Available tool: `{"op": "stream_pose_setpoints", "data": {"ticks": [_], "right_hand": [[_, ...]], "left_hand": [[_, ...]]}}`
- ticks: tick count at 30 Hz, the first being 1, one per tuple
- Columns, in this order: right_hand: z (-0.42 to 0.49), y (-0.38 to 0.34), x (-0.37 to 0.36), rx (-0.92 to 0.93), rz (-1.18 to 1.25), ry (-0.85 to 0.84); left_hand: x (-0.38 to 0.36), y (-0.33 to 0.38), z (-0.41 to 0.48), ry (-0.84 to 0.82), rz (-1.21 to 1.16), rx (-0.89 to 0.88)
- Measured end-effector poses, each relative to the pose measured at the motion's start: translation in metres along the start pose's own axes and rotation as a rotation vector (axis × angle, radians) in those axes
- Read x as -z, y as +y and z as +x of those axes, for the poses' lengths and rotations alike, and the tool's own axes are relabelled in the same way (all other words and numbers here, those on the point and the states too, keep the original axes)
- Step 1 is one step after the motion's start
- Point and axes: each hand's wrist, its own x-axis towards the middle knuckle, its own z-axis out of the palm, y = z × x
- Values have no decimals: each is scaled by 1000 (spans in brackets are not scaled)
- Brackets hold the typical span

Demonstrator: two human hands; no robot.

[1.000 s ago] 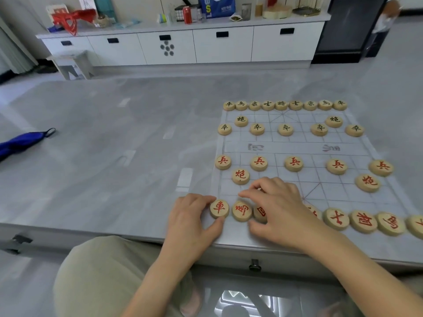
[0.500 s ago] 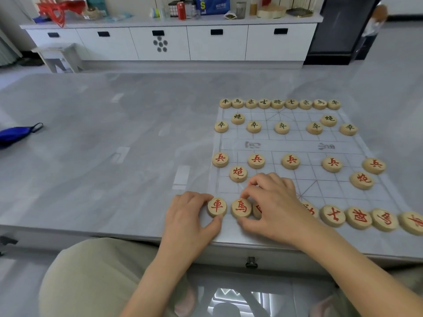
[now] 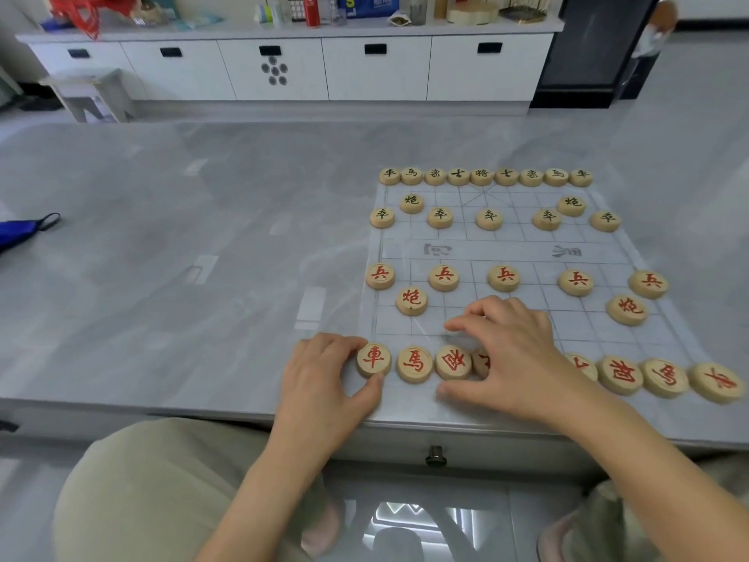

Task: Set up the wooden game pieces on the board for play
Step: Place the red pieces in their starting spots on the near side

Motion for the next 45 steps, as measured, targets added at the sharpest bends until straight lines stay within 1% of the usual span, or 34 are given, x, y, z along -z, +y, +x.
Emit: {"op": "stream_pose_setpoints", "data": {"ticks": [6, 11, 15, 20, 24, 26, 30, 35, 39, 45], "right_hand": [[-7, 7, 2, 18, 23, -50], [-3, 6, 0, -2, -40, 5], [-5, 8, 1, 40, -21, -41], [-3, 4, 3, 44, -83, 25], [-4, 5, 4, 93, -60, -14], [-4, 5, 2, 111, -66, 3], [-3, 5, 3, 59, -117, 37], [-4, 7, 2, 119, -69, 2], [-3, 10, 0, 71, -84, 21], [-5, 8, -2, 91, -59, 23]], "left_hand": [[1, 3, -1, 10, 1, 32], [1, 4, -2, 3, -13, 35], [1, 3, -2, 2, -5, 29], [0, 2, -2, 9, 6, 25], [0, 3, -2, 7, 28, 14], [0, 3, -2, 10, 36, 11], [0, 3, -2, 9, 48, 9], [0, 1, -3, -4, 47, 14], [-1, 1, -2, -9, 58, 15], [-2, 0, -3, 2, 65, 10]]}}
